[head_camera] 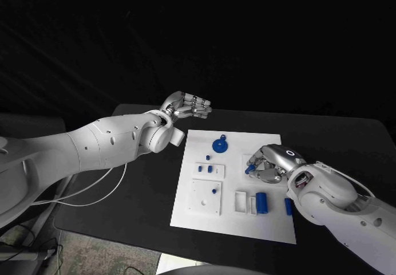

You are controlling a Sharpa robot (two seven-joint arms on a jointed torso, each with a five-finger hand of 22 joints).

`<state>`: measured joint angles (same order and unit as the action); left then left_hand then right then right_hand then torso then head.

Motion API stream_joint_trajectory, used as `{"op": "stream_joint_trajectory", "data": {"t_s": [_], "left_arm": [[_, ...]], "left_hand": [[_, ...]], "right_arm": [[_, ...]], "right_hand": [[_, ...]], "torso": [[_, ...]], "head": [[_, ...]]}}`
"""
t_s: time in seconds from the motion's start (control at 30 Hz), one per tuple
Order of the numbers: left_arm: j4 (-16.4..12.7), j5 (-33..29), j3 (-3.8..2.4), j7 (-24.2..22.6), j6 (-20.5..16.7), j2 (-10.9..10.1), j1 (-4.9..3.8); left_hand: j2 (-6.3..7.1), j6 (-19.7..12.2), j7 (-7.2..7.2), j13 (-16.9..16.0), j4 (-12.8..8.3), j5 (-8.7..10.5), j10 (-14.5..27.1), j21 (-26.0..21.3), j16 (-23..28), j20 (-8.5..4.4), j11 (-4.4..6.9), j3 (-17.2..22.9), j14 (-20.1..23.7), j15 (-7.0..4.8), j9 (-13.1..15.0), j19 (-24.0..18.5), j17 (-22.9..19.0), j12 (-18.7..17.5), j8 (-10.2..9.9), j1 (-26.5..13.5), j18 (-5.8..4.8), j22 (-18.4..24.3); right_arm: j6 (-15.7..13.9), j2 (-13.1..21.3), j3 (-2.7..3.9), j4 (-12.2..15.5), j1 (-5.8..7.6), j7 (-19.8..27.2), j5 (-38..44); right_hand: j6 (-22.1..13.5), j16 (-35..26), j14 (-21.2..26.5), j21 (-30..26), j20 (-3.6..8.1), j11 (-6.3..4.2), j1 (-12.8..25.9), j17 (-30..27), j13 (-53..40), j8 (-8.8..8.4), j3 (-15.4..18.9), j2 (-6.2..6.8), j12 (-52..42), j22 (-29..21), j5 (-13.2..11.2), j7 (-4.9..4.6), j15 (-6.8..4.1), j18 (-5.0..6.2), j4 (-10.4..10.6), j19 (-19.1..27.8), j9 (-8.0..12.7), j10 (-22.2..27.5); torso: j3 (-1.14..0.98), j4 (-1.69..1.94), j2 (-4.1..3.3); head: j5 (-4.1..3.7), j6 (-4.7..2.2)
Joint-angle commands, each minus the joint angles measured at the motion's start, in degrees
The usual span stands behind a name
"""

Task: Assemble the parts on the task board

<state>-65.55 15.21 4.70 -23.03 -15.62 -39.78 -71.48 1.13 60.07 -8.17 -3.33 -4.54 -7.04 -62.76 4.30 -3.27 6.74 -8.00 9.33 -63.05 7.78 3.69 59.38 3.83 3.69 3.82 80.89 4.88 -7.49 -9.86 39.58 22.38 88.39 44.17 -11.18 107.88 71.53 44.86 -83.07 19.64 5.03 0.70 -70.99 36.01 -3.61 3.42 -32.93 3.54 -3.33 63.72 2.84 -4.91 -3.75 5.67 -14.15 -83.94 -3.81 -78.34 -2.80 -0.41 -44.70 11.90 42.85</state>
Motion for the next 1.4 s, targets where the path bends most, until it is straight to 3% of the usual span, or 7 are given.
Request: {"op": "stream_joint_trajectory", "data": {"t_s": [0.03,0.33,0.5,0.67,1.0,1.27,1.4], "left_arm": [[-0.04,-0.3,-0.03,-0.44,0.71,0.16,-0.08],[0.26,-0.3,-0.03,-0.5,0.6,0.58,-0.08],[0.95,-0.36,0.01,-0.48,0.8,1.3,-0.08],[1.34,-0.43,0.05,-0.46,1.37,2.02,-0.08],[1.71,-0.58,0.06,-0.43,1.77,2.9,-0.08],[1.67,-0.6,0.09,-0.46,1.83,3.0,-0.08],[1.61,-0.61,0.09,-0.47,1.89,3.05,-0.08]], "left_hand": [[-0.04,0.01,0.07,0.02,0.37,0.37,-0.1,0.37,-0.24,-0.04,0.14,-0.01,-0.23,-0.09,-0.03,0.22,-0.01,-0.17,-0.15,0.45,-0.32,0.05],[-0.04,0.01,0.07,0.02,0.37,0.37,-0.1,0.37,-0.24,-0.04,0.14,-0.01,-0.23,-0.09,-0.03,0.22,-0.01,-0.17,-0.15,0.45,-0.32,0.05],[-0.04,0.05,0.08,0.03,0.39,0.34,-0.11,0.4,-0.24,-0.05,0.15,0.04,-0.23,-0.09,-0.03,0.25,-0.01,-0.17,-0.16,0.6,-0.31,0.13],[-0.01,0.06,0.08,0.02,0.48,0.33,-0.04,0.38,-0.24,-0.02,0.12,-0.02,-0.16,-0.06,-0.03,0.21,-0.02,-0.17,-0.16,0.48,-0.33,0.17],[-0.04,0.07,0.08,0.02,0.46,0.21,-0.03,0.38,-0.24,-0.01,0.13,0.01,-0.14,-0.05,-0.02,0.22,-0.01,-0.17,-0.15,0.53,-0.31,0.21],[-0.04,0.07,0.08,0.02,0.46,0.21,-0.03,0.38,-0.24,-0.01,0.13,0.01,-0.14,-0.05,-0.02,0.22,-0.01,-0.17,-0.15,0.53,-0.31,0.21],[-0.04,0.07,0.08,0.02,0.46,0.21,-0.03,0.38,-0.24,-0.01,0.13,0.01,-0.14,-0.05,-0.02,0.22,-0.01,-0.17,-0.15,0.53,-0.31,0.21]], "right_arm": [[0.18,0.12,0.07,1.31,0.18,-0.6,-5.51],[2.02,-1.56,0.04,3.16,0.3,0.44,-4.83],[3.12,-3.63,-0.77,3.27,0.3,1.38,-2.93],[3.97,-6.2,-2.6,2.56,0.29,2.35,-1.75],[4.74,-9.63,-7.41,1.72,0.26,4.25,2.91],[3.82,-11.14,-10.13,1.11,0.25,4.81,7.68],[3.46,-11.7,-10.85,0.69,0.25,4.81,9.29]], "right_hand": [[1.24,-0.29,-0.1,0.07,0.4,0.05,0.21,0.05,-0.05,0.28,-0.26,-0.53,-0.19,0.1,0.08,0.58,-0.38,0.62,-0.2,-1.92,-0.59,-0.49],[1.17,-0.33,-0.12,-0.01,0.42,0.09,0.26,0.09,-0.06,0.26,-0.31,-0.73,-0.18,0.2,0.21,0.55,-0.38,0.6,-0.27,-1.87,-0.58,-0.46],[1.16,-0.36,-0.03,-0.12,0.39,0.1,0.44,0.18,-0.07,0.27,-0.27,-0.87,-0.19,0.4,0.26,0.55,-0.38,0.62,-0.47,-1.83,-0.64,-0.47],[1.11,-0.43,-0.02,-0.19,0.41,0.11,0.53,0.15,-0.07,0.27,-0.27,-0.98,-0.19,0.46,0.51,0.54,-0.39,0.64,-0.55,-1.81,-0.65,-0.43],[0.98,-0.55,-0.07,-0.4,0.35,0.16,0.83,0.08,-0.07,0.26,-0.3,-1.27,-0.19,0.6,0.89,0.51,-0.37,0.73,-0.97,-1.86,-0.68,-0.37],[1.01,-0.59,-0.1,-0.41,0.36,0.15,0.96,0.04,-0.08,0.28,-0.28,-1.38,-0.2,0.75,1.04,0.53,-0.35,0.71,-1.28,-1.95,-0.73,-0.4],[1.03,-0.59,-0.11,-0.43,0.34,0.15,0.98,0.03,-0.07,0.28,-0.3,-1.41,-0.19,0.79,1.05,0.53,-0.33,0.71,-1.37,-1.96,-0.74,-0.42]], "torso": [[0.04,-0.02,0.01],[0.15,0.02,0.07],[0.17,0.08,0.15],[0.28,0.15,0.03],[0.1,0.22,0.02],[0.06,0.14,-0.02],[0.02,0.13,-0.02]], "head": [[0.35,0.1],[1.53,0.42],[2.37,0.59],[3.33,0.63],[5.16,1.21],[5.92,1.58],[6.06,1.66]]}}
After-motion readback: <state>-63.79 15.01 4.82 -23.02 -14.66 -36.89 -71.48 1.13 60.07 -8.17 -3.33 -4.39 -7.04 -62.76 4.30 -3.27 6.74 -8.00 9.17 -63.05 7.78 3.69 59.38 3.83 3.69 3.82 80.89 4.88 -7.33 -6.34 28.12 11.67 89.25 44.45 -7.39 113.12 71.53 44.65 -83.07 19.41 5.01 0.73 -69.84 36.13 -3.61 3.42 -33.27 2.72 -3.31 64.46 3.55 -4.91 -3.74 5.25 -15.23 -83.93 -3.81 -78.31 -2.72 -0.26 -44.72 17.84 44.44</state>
